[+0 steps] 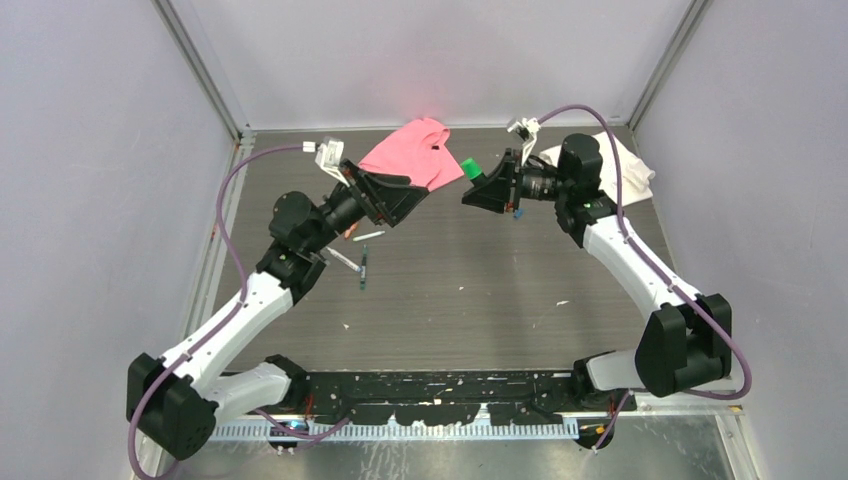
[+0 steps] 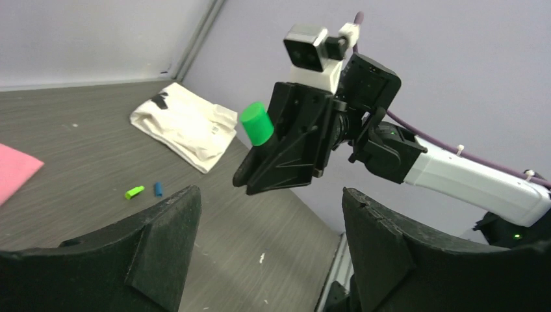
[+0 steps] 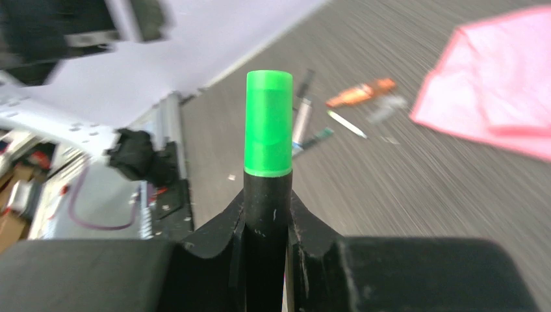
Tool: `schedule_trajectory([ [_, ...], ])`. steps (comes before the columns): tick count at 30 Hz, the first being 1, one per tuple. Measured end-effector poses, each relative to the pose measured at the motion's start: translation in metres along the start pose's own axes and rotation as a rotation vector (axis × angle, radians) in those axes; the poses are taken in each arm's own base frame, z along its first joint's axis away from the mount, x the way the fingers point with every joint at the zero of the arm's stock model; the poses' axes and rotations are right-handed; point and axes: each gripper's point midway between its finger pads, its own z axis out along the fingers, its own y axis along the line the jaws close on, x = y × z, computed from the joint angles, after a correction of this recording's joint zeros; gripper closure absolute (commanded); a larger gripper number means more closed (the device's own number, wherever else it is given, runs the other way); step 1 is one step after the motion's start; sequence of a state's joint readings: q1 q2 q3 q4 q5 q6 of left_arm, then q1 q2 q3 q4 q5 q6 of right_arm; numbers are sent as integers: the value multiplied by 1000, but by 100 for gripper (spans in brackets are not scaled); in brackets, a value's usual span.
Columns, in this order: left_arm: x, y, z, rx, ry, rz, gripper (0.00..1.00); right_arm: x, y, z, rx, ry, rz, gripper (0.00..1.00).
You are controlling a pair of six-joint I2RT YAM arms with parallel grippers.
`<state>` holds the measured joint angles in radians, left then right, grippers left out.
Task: Insert the pens into the pen caps
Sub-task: Press the pen cap onto the pen.
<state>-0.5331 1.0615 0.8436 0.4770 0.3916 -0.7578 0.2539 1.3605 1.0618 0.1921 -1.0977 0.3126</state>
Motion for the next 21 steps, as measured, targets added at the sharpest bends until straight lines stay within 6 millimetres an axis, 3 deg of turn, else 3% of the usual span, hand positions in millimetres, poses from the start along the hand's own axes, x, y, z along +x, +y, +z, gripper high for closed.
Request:
schedule_trajectory([
  [6,10,25,-17,-104,-4,59,16,67,-88,-49,430,117,92,87],
  [10,33,64,-30,-241,35,52,17,113,-130,-95,694,207,169,85],
  [13,57,94,-44,-353,84,33,17,137,-160,-130,854,266,220,81],
  [16,69,112,-52,-424,118,22,18,159,-179,-152,942,317,275,74],
  [21,79,129,-57,-486,149,21,18,193,-205,-180,1052,443,372,74],
])
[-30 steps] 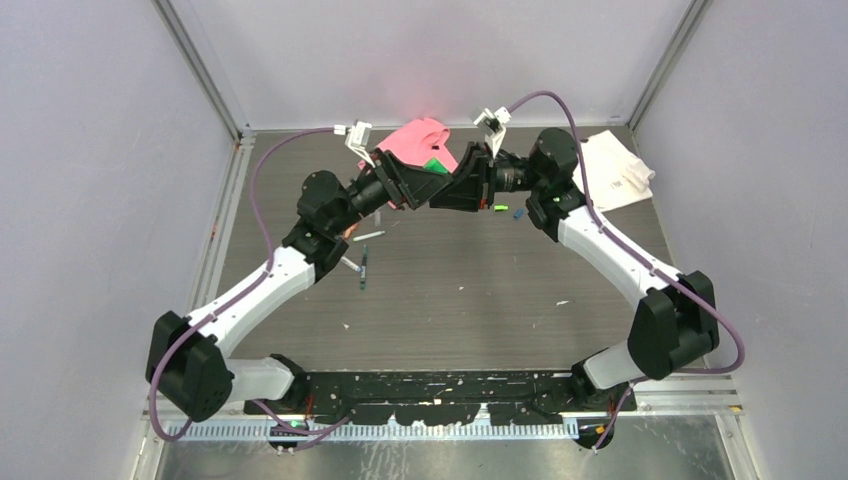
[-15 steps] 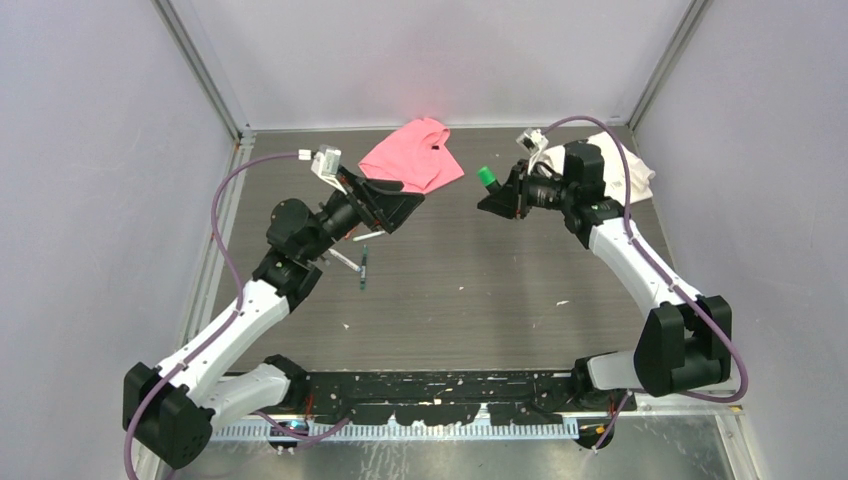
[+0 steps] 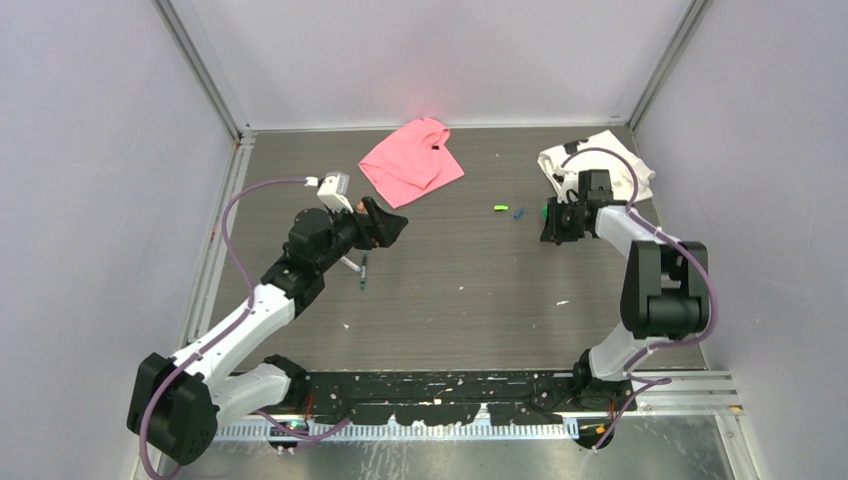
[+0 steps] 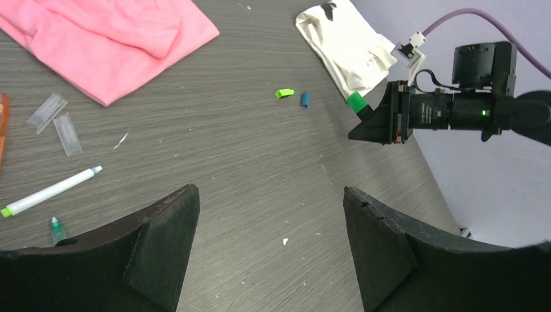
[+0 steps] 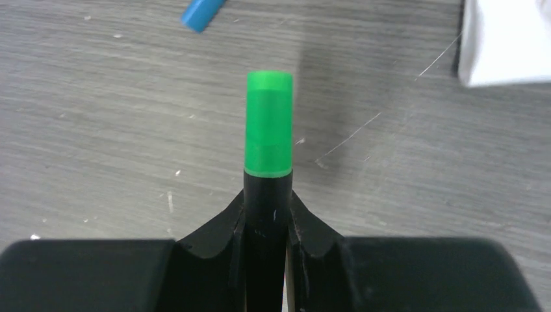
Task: Insert the pens into the pen caps
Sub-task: Press the pen cap onto the pen, then place the pen at the center of the board.
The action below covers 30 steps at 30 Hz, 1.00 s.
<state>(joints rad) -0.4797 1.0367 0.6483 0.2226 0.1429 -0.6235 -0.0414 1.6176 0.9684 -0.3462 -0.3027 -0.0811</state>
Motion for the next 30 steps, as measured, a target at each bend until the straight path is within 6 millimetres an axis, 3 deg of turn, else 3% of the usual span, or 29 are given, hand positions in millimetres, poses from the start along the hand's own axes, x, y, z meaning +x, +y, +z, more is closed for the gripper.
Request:
schedule_trajectory([
  [6,5,9,2,-30,17,-1,19,-9,-21,26,39,82,-5,66],
  [13,5,15,1,-54,20,-4,19,-22,-35,34,54,106,0,54],
  [23,27,38,-7,-139,120,55,19,-54,-68,5,43,39,69,44],
  [26,31,42,-10,-159,153,80,19,-62,-57,-14,-46,1,67,43],
  [30,33,46,-11,-177,185,106,19,-77,-17,-40,-225,-69,66,42],
])
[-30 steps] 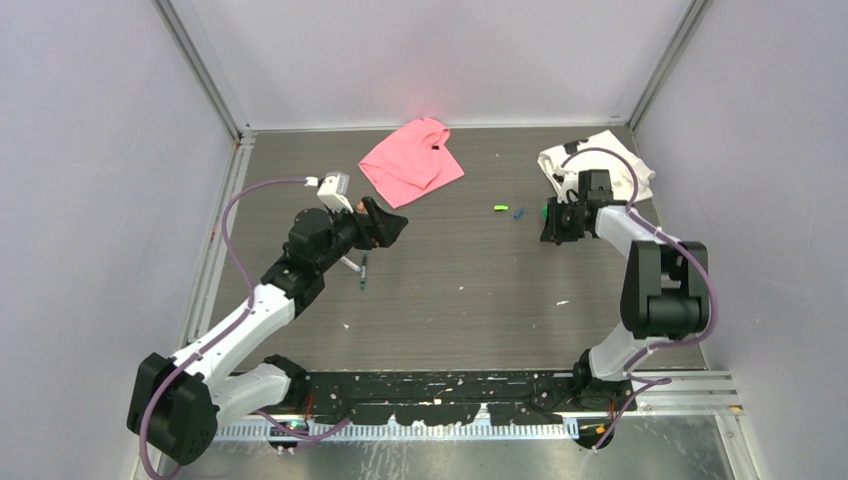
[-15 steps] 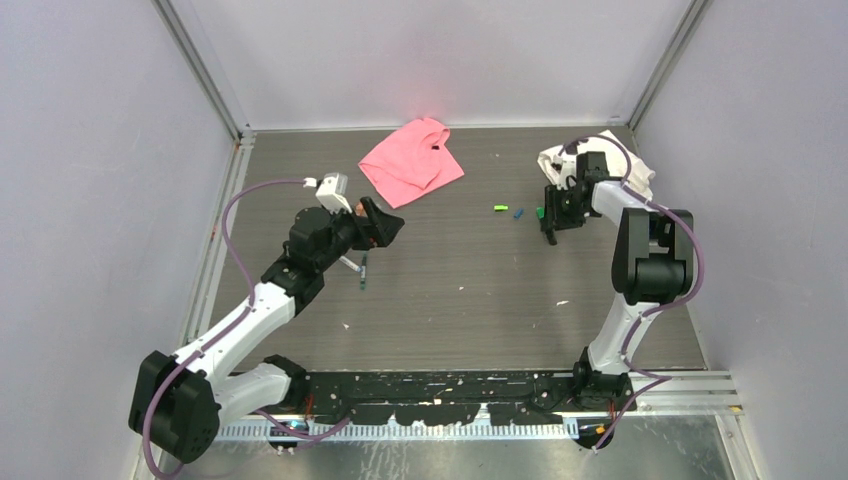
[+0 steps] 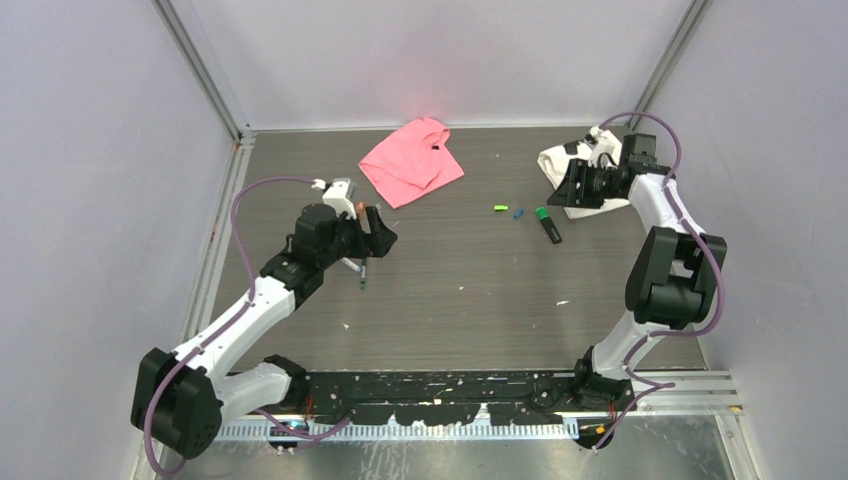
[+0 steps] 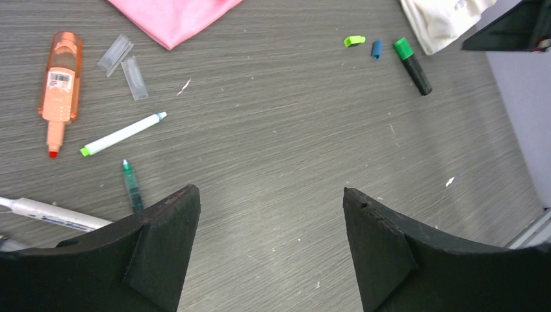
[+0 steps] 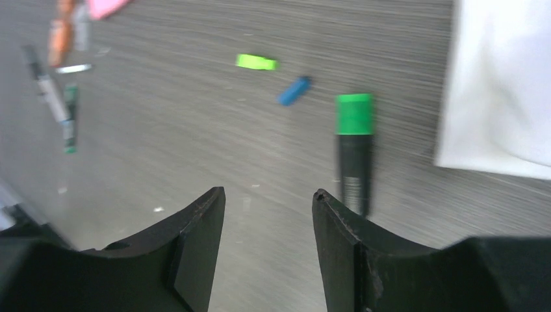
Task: Insert the pens into the pen caps
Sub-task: Place the pen at the center of the board.
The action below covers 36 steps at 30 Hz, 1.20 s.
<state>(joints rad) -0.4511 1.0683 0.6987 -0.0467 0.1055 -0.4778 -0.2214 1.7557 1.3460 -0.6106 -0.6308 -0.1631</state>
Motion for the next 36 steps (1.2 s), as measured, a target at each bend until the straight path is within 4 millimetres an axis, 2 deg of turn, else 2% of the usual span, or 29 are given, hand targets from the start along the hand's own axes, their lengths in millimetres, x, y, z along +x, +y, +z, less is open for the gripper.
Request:
schedule_trajectory([
  [2,4,3,1,-12,23,12,20,-4,25,-6,-104,-37,14,42],
  [5,16,11,4,-44,81,22,22,4,49,-10,-212,-43,33,42],
  [9,34,28,9,-127,178,26,33,11,61,-11,-279,-31,51,42],
  [14,40,52,19,-263,264,36,50,14,67,-11,-320,-28,77,42],
  [16,39,60,27,-312,290,46,68,16,68,-10,-331,-28,84,42],
  [17,39,63,31,-334,300,49,73,16,69,-10,-334,-28,88,42],
  [24,54,94,50,-495,431,85,71,21,69,-7,-345,-27,111,42],
  [36,72,105,68,-525,532,115,69,19,69,-6,-348,-40,116,42],
])
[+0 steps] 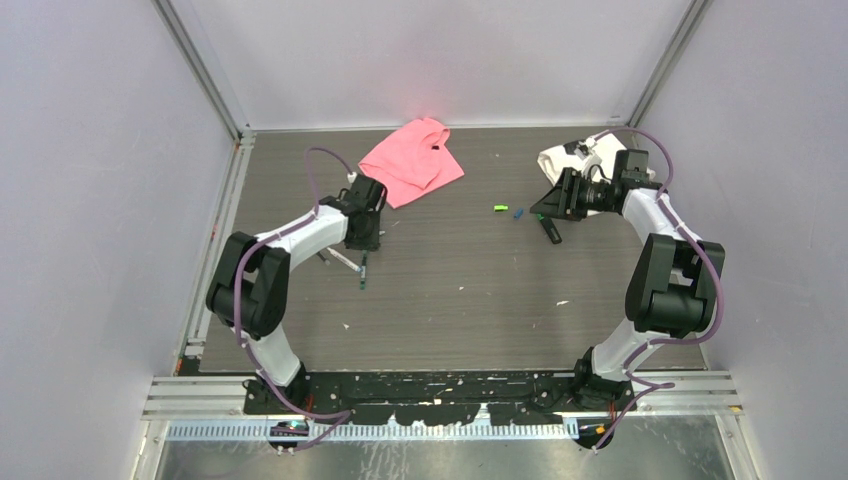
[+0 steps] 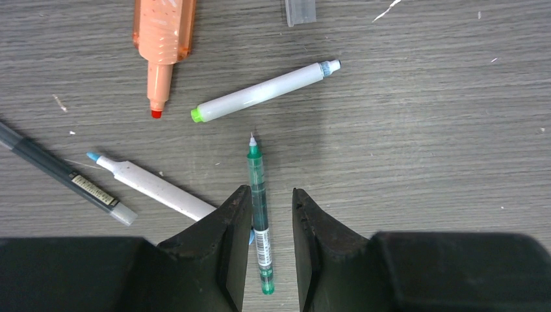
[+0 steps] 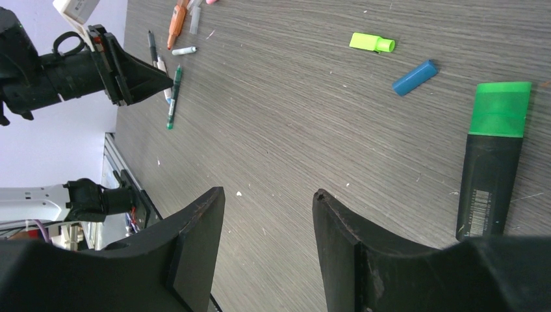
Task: Insert the pens into the pen caps
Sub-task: Place the pen at the center of the board, then pick up the pen from the center of the board.
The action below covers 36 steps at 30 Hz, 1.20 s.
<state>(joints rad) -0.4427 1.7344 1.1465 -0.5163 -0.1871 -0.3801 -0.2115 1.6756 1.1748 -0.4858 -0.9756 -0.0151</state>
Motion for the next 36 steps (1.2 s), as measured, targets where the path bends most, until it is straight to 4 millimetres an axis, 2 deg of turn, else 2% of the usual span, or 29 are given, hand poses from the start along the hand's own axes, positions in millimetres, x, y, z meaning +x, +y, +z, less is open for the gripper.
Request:
schedule_trajectory([
  [10,13,1,15,-18,61,13,70,1,1,2,-9,1,7,42],
  [15,16,2,17,-22,73,14,76,1,3,3,-16,2,4,42],
  [22,18,2,20,-23,82,8,77,2,5,4,-21,6,1,42],
  [30,18,-2,20,0,87,-4,98,2,6,5,-23,7,1,42],
  [36,19,-9,19,40,95,-31,99,2,7,5,-30,8,1,42],
])
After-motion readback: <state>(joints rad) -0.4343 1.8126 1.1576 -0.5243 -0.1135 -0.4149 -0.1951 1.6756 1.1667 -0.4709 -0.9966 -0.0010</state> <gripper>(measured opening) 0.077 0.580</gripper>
